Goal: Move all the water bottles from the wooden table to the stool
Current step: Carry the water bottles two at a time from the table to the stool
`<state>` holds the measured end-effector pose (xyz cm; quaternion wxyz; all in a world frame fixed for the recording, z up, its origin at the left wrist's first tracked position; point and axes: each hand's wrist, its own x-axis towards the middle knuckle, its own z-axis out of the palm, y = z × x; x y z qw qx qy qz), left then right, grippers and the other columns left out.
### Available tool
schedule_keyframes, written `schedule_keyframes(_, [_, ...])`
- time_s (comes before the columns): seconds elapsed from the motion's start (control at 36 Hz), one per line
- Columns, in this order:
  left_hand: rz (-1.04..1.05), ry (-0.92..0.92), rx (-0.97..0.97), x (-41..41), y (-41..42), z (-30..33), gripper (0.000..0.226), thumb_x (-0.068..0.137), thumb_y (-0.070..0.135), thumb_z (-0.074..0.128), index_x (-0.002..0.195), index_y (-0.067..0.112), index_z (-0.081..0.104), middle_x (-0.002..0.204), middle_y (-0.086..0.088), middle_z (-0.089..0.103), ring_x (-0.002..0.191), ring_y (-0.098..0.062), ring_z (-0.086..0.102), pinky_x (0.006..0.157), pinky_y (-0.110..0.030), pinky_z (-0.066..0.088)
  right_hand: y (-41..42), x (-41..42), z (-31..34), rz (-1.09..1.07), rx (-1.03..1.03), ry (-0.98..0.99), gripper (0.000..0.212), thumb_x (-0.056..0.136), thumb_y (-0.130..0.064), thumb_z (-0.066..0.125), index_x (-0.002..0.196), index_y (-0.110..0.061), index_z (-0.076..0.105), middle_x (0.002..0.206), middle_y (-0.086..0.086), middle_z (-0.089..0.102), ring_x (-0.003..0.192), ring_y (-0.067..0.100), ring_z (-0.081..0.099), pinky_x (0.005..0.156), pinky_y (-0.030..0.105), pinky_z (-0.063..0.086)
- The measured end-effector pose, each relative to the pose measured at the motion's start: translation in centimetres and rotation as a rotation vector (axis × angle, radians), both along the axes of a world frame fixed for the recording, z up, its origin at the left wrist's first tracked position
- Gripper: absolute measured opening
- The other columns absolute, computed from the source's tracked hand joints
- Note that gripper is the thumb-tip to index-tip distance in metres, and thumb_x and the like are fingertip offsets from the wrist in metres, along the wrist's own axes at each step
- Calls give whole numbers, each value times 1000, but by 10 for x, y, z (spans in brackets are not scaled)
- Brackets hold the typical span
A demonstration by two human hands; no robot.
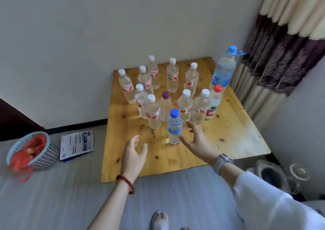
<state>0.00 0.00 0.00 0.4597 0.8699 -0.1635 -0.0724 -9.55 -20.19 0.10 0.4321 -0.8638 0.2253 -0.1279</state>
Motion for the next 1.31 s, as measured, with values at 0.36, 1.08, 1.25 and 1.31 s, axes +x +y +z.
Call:
schedule_keyframes(0.36, [-176, 41, -51, 138, -97, -45, 96, 71, 33, 74, 141, 35, 9, 151, 1, 20, 137, -19, 21, 110, -44, 29, -23, 90, -48, -37, 189, 136, 66, 77, -32, 68, 131, -21, 32, 128, -2, 45, 117, 13, 44, 100, 29, 38])
schedule_keyframes(1.08, [-544, 136, -181, 115, -143, -31, 76, 52, 32, 86, 100, 48, 30, 108, 28, 45, 99, 19, 46, 74, -8, 39, -45, 12, -37, -460, 334, -62, 27, 84, -35, 59, 107, -30, 47, 96, -17, 63, 87, 10, 63, 70, 24, 52])
schedule_keyframes(1.25, [-783, 242, -321, 33, -167, -1, 66, 60, 32, 80, 113, 47, 42, 120, 22, 51, 112, 2, 49, 90, -16, 41, -29, -85, -10, -706, 227, -150, 35, 76, -52, 62, 99, -42, 37, 96, -37, 55, 91, -13, 56, 70, 4, 42])
schedule_keyframes(1.31, [-879, 234, -321, -3, -174, 6, 68, 59, 41, 76, 118, 45, 42, 121, 27, 49, 110, 8, 48, 89, -14, 41, -19, -124, 0, -789, 209, -167, 39, 70, -62, 61, 97, -47, 37, 96, -30, 57, 90, -9, 58, 70, 4, 42])
